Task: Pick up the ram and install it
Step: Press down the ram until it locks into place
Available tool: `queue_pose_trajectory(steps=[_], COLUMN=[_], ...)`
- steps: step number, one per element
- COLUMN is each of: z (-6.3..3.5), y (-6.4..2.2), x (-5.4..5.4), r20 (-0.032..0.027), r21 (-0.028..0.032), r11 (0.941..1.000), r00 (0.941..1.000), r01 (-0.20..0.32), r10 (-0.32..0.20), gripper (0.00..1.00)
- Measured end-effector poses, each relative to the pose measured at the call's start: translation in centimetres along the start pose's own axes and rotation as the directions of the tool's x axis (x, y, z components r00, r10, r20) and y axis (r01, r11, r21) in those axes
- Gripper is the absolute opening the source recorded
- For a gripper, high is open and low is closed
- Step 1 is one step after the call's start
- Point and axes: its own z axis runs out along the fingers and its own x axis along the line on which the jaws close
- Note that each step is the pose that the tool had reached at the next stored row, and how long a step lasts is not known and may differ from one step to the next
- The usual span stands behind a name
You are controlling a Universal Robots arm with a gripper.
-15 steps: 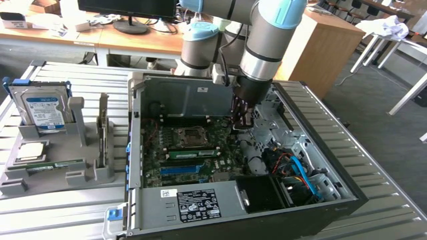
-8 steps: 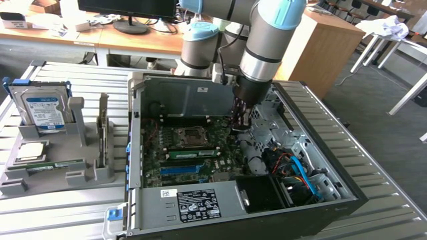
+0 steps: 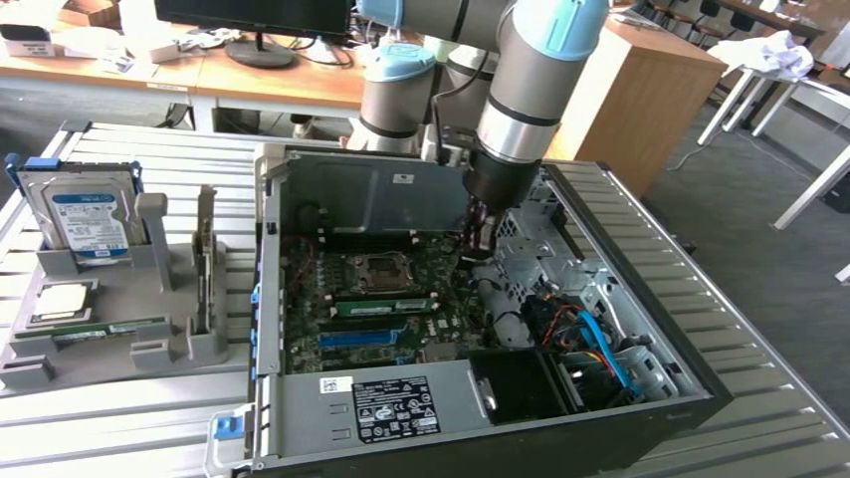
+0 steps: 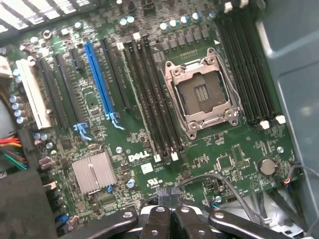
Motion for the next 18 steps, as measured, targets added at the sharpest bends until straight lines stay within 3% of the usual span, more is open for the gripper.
queue_pose_trajectory(steps=[7,18], z=[0.01,0.03], y=[0.0,0.0], x=[-0.01,-0.01], r20=[-0.0002,-0.0007], r21=[0.0,0.0001], r11=[0.9987,0.9916], r00=[0.9987,0.9916], r01=[-0.05,-0.129], r10=[0.05,0.129], gripper=[0.1,0.1])
